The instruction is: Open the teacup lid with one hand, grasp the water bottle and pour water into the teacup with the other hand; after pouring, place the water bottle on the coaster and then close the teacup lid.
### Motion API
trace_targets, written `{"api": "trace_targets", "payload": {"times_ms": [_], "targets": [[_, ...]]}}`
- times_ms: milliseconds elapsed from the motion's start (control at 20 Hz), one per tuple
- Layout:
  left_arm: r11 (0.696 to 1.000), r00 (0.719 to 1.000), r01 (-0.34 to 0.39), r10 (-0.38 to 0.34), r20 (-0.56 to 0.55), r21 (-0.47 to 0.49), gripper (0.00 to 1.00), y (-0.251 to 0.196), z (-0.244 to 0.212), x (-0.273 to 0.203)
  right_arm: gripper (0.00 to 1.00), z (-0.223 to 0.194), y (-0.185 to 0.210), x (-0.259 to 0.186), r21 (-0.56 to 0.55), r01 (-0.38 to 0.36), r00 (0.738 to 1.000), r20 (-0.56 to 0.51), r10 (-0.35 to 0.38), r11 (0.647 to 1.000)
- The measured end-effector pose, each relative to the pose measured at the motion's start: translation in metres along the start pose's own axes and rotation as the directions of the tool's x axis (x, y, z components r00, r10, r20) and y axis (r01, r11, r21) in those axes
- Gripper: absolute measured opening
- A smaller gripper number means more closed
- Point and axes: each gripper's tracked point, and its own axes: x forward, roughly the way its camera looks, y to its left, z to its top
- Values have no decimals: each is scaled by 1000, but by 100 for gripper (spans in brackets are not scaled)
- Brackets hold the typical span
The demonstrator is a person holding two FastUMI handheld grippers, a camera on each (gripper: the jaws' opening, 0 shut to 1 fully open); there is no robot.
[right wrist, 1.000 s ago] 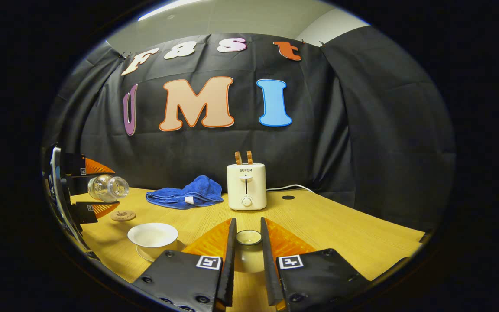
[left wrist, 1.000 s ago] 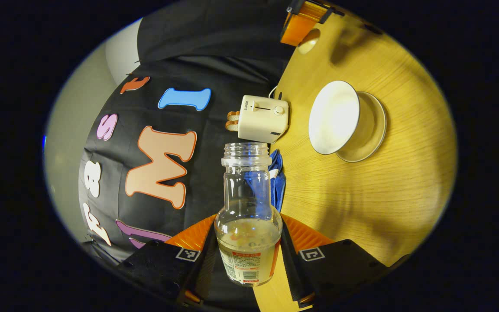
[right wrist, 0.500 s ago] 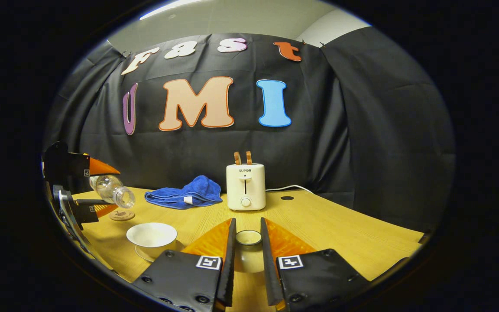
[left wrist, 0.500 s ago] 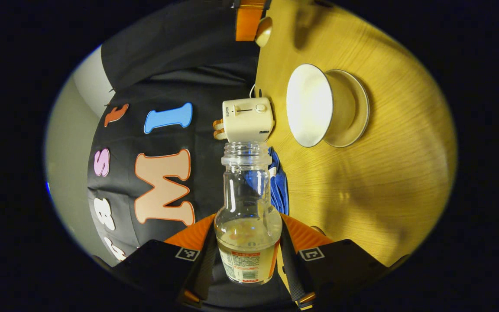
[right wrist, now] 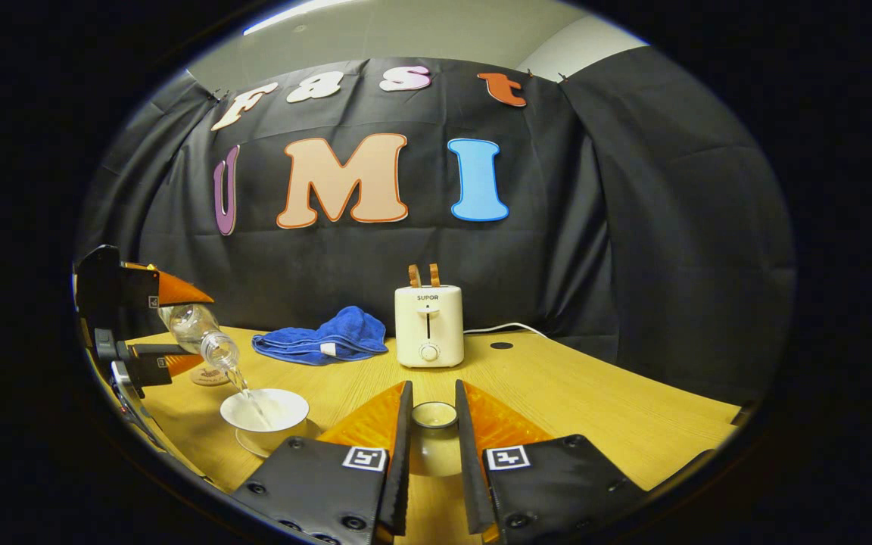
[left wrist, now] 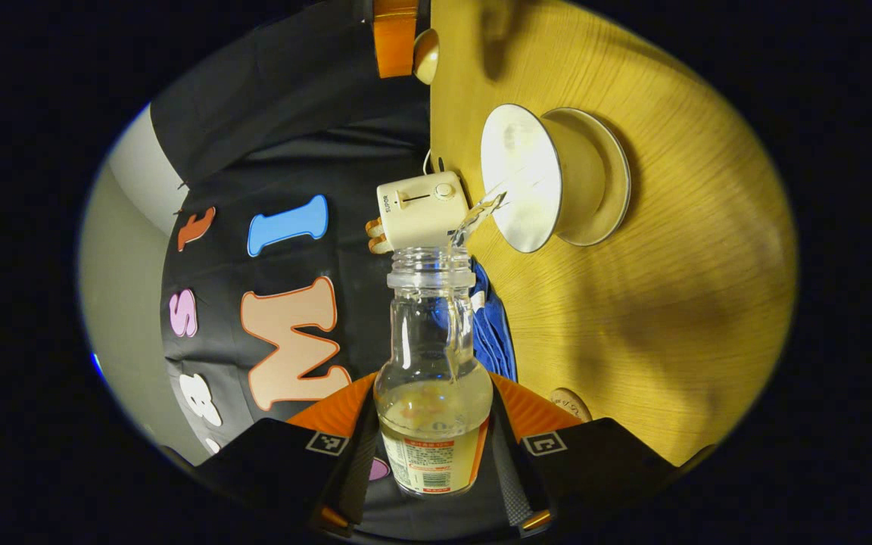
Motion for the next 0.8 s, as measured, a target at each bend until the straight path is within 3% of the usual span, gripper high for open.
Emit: {"api": "trace_targets", "payload": {"times_ms": [800], "targets": [[988, 999, -33, 30, 27, 148, 67, 24, 5, 2, 33, 0, -1, 1, -2, 4, 1000, -2, -4, 1000]]}}
